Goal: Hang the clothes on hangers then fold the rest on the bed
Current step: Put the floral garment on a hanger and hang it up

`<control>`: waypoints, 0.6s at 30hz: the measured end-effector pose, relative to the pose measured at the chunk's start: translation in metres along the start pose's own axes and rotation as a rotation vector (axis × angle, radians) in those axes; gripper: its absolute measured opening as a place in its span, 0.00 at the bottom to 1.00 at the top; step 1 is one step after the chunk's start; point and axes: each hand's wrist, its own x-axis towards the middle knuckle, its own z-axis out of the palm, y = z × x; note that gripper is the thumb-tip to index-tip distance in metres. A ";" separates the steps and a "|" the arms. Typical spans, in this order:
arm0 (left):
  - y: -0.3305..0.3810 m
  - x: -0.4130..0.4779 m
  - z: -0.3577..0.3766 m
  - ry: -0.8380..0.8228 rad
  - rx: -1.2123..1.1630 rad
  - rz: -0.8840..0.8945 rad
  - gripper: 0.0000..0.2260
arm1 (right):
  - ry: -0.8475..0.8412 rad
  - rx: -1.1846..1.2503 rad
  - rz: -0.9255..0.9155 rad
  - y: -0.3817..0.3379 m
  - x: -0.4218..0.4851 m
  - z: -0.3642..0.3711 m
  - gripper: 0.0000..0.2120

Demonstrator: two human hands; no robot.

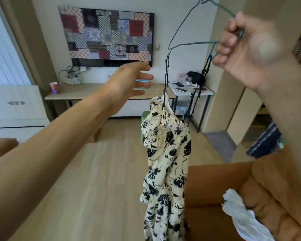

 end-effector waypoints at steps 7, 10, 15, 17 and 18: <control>-0.015 0.076 0.018 0.053 0.065 -0.032 0.17 | -0.047 0.054 -0.001 0.042 0.102 -0.044 0.12; -0.018 0.109 0.029 0.041 0.131 0.002 0.17 | -0.061 0.062 -0.014 0.049 0.142 -0.062 0.12; -0.035 0.164 0.043 0.025 0.166 0.038 0.17 | -0.045 0.029 -0.036 0.070 0.189 -0.085 0.13; -0.043 0.189 0.049 0.030 0.142 0.045 0.17 | -0.038 0.040 -0.031 0.083 0.209 -0.095 0.13; -0.047 0.201 0.050 0.037 0.127 0.056 0.17 | -0.030 0.042 -0.029 0.091 0.218 -0.099 0.14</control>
